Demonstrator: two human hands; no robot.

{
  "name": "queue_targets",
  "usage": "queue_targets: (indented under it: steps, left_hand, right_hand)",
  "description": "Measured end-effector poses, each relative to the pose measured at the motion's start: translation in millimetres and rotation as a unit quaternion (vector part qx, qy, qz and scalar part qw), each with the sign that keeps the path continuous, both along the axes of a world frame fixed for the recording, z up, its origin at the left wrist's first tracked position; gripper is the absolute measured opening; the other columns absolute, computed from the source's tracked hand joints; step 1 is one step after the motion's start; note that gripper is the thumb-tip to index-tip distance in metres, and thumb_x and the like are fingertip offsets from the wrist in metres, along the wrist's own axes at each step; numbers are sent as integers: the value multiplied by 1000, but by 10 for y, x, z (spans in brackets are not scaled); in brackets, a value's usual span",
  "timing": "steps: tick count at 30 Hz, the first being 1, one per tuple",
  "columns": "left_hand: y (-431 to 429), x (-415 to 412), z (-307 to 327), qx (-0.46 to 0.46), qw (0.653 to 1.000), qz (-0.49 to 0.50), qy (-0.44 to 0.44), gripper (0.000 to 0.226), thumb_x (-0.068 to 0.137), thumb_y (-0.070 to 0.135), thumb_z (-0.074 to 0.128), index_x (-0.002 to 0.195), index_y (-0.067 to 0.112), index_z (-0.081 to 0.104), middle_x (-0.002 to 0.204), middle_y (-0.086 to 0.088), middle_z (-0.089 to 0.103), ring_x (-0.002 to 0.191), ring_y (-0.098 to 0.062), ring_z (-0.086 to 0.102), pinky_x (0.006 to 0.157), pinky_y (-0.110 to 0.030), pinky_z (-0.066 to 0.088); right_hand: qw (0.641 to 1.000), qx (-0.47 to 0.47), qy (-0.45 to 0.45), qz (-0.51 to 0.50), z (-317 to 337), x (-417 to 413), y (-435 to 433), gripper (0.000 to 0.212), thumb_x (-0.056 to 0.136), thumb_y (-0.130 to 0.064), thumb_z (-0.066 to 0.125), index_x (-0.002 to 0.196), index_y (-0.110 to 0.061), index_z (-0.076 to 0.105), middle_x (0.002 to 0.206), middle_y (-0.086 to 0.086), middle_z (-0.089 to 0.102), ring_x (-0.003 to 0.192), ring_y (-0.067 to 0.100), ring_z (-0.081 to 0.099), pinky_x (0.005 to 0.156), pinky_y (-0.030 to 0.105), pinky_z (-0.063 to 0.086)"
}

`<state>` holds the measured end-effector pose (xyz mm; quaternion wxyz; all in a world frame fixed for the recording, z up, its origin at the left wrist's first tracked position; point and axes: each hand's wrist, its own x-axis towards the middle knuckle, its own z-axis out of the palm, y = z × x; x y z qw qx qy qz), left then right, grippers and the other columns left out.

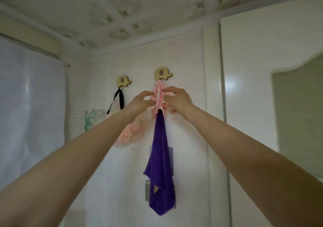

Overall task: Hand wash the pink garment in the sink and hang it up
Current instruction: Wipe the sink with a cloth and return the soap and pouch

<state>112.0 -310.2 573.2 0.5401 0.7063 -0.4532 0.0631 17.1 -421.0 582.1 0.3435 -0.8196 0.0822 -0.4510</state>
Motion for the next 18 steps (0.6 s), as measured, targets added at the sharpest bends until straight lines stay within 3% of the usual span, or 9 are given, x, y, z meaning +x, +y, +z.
queue_targets:
  steps: [2, 4, 6, 8, 11, 13, 15, 18]
  left_hand:
    - [-125, 79, 53, 2, 1000, -2, 9, 39, 93, 18, 57, 132, 21, 52, 138, -1, 47, 131, -18, 39, 99, -26, 27]
    - [-209, 155, 66, -22, 1000, -6, 9, 44, 93, 17, 56, 136, 15, 49, 144, -3, 44, 134, -17, 37, 97, -21, 24]
    - [-242, 219, 108, -80, 997, -3, -17, 50, 93, 12, 55, 141, 14, 42, 145, -2, 42, 131, -13, 38, 94, -14, 24]
    - [-183, 191, 189, -174, 983, -9, -49, 53, 93, 10, 54, 143, 17, 40, 140, 3, 42, 123, -5, 39, 89, -2, 29]
    - [9, 119, 210, -261, 961, -38, -87, 36, 94, 27, 55, 130, 29, 52, 137, 7, 47, 123, -2, 46, 104, -20, 37]
    - [243, 35, 9, -293, 950, -38, -104, 24, 97, 29, 50, 118, 27, 61, 124, 8, 58, 111, 5, 54, 96, -15, 41]
    - [538, -94, -378, -308, 946, -36, -89, 23, 100, 28, 42, 109, 28, 64, 113, 12, 64, 104, 4, 58, 92, -16, 44]
    - [1014, -157, -1200, -236, 970, -32, -41, 32, 95, 46, 38, 110, 32, 63, 118, 12, 64, 113, -6, 57, 100, -27, 43]
  right_hand:
    - [998, 48, 33, 16, 89, 205, -127, 24, 94, -19, 53, 113, -19, 67, 103, 2, 66, 68, 13, 63, 58, 24, 54]
    - [995, 85, 46, 24, 110, 371, -238, 27, 95, -19, 51, 116, -11, 65, 102, 10, 70, 69, 17, 64, 57, 25, 52]
    - [996, 65, -21, 48, 149, 491, -296, 31, 97, -18, 47, 124, -13, 61, 117, 11, 66, 89, 20, 65, 77, 31, 56]
    - [986, 8, -140, 93, 215, 461, -215, 33, 98, -18, 47, 129, -19, 57, 128, 3, 59, 110, 17, 60, 95, 34, 50]
    - [958, -40, -235, 157, 222, 320, 122, 39, 95, -13, 53, 133, -18, 55, 134, 0, 53, 121, 12, 53, 104, 32, 43]
    - [945, -20, -251, 209, 44, 249, 377, 36, 93, -20, 58, 130, -21, 58, 129, -5, 55, 118, 8, 54, 104, 33, 43]
    - [936, -5, -235, 263, -301, 200, 610, 39, 91, -27, 62, 129, -29, 57, 129, -9, 54, 117, 5, 54, 100, 28, 47]
    - [925, 19, -146, 350, -1055, 265, 944, 46, 85, -17, 68, 124, -36, 53, 131, -10, 52, 112, -4, 55, 87, 17, 51]
